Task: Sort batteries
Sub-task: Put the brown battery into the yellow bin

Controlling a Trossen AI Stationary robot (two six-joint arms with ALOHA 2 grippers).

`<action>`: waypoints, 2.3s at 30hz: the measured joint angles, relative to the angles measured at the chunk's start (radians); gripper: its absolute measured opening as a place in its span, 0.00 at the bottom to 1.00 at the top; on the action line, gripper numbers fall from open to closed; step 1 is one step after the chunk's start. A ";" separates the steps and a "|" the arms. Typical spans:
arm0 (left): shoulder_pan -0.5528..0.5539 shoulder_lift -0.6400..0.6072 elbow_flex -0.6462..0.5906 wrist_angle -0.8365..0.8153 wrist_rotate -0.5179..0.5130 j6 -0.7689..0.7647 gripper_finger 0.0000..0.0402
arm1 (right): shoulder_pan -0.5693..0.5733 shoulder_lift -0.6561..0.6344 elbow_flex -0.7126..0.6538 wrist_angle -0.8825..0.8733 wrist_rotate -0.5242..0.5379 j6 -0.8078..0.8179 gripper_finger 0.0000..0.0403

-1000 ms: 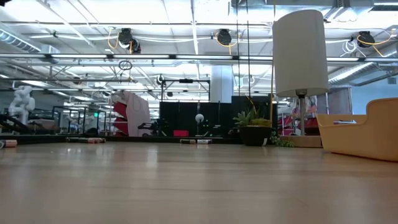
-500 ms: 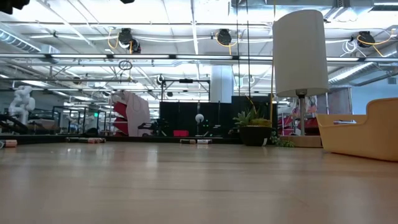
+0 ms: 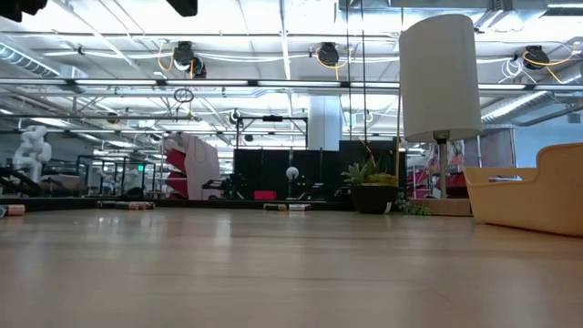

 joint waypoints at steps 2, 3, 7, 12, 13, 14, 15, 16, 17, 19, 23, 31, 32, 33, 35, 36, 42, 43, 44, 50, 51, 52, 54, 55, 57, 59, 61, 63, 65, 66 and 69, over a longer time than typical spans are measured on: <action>0.003 0.000 0.000 -0.008 -0.009 0.006 0.12 | -0.001 0.000 -0.001 -0.002 0.003 0.005 0.09; 0.005 0.000 0.000 -0.011 -0.009 0.006 0.12 | -0.002 0.000 -0.001 -0.003 0.003 -0.001 0.08; 0.012 0.000 0.000 -0.021 -0.012 0.001 0.18 | -0.007 0.000 -0.001 -0.033 0.005 -0.009 0.08; 0.012 0.001 -0.001 -0.028 -0.026 -0.010 0.38 | -0.018 0.000 -0.001 -0.083 0.011 -0.003 0.08; 0.012 0.000 -0.001 -0.037 -0.040 -0.009 0.41 | -0.018 0.000 -0.001 -0.096 0.011 -0.001 0.08; 0.011 -0.005 -0.001 -0.056 -0.063 -0.009 0.43 | -0.018 -0.001 0.000 -0.115 0.011 0.003 0.08; 0.009 -0.011 -0.001 -0.081 -0.084 -0.009 0.44 | -0.018 -0.003 0.003 -0.143 0.011 0.013 0.08; 0.008 -0.021 -0.001 -0.106 -0.101 -0.008 0.45 | -0.018 -0.005 0.005 -0.172 0.011 0.034 0.08; 0.005 -0.034 -0.002 -0.134 -0.116 -0.007 0.46 | -0.017 -0.011 0.007 -0.210 0.010 0.059 0.08; 0.002 -0.059 -0.002 -0.202 -0.130 -0.006 0.46 | -0.011 -0.025 0.008 -0.308 0.010 0.129 0.08; -0.004 -0.104 -0.002 -0.396 -0.144 -0.053 0.46 | 0.008 -0.032 0.009 -0.535 -0.007 0.335 0.08; -0.003 -0.130 -0.002 -0.837 -0.181 -0.224 0.47 | 0.063 -0.032 0.009 -0.820 -0.181 0.713 0.08; -0.002 -0.130 -0.002 -0.870 -0.183 -0.233 0.47 | 0.070 -0.032 0.009 -0.835 -0.219 0.742 0.08; -0.001 -0.130 -0.002 -0.897 -0.188 -0.236 0.47 | 0.077 -0.032 0.009 -0.851 -0.255 0.769 0.08; 0.001 -0.130 -0.002 -0.934 -0.218 -0.232 0.47 | 0.090 -0.032 0.009 -0.894 -0.278 0.828 0.08; 0.004 -0.131 -0.002 -0.946 -0.233 -0.217 0.47 | 0.094 -0.032 0.009 -0.923 -0.278 0.861 0.08; 0.043 -0.131 -0.002 -0.963 -0.227 -0.144 0.47 | 0.086 -0.032 0.009 -1.056 -0.347 0.901 0.08; 0.050 -0.131 -0.002 -0.970 -0.210 -0.127 0.47 | 0.081 -0.034 0.008 -1.061 -0.356 0.887 0.08; 0.058 -0.131 -0.002 -0.979 -0.193 -0.112 0.47 | 0.077 -0.037 0.008 -1.067 -0.360 0.872 0.08; 0.116 -0.136 -0.002 -1.023 -0.142 -0.011 0.47 | 0.038 -0.143 0.008 -1.128 -0.303 0.808 0.08; 0.130 -0.144 -0.002 -1.030 -0.142 0.007 0.47 | 0.035 -0.174 0.008 -1.137 -0.286 0.798 0.08; 0.148 -0.152 -0.002 -1.031 -0.142 0.025 0.47 | 0.033 -0.206 0.008 -1.149 -0.263 0.792 0.08; 0.191 -0.175 -0.013 -1.027 -0.142 0.055 0.47 | 0.030 -0.278 0.008 -1.183 -0.196 0.788 0.08; 0.214 -0.188 -0.024 -1.026 -0.142 0.068 0.47 | 0.028 -0.312 0.006 -1.199 -0.161 0.789 0.08; 0.265 -0.205 -0.057 -0.999 -0.142 0.088 0.47 | 0.027 -0.384 -0.026 -1.208 -0.068 0.800 0.08; 0.318 -0.231 -0.112 -0.935 -0.128 0.113 0.47 | 0.027 -0.455 -0.096 -1.210 0.005 0.843 0.08; 0.368 -0.260 -0.164 -0.848 -0.082 0.136 0.47 | 0.021 -0.527 -0.198 -1.204 0.000 0.913 0.08; 0.402 -0.308 -0.208 -0.796 -0.037 0.153 0.47 | 0.012 -0.594 -0.312 -1.184 -0.044 0.993 0.08; 0.422 -0.363 -0.234 -0.759 0.003 0.165 0.47 | -0.002 -0.659 -0.429 -1.146 -0.115 1.069 0.08; 0.428 -0.399 -0.242 -0.758 0.017 0.171 0.47 | -0.012 -0.689 -0.481 -1.120 -0.152 1.100 0.08; 0.431 -0.500 -0.246 -0.759 0.070 0.190 0.47 | -0.054 -0.772 -0.624 -1.007 -0.250 1.156 0.08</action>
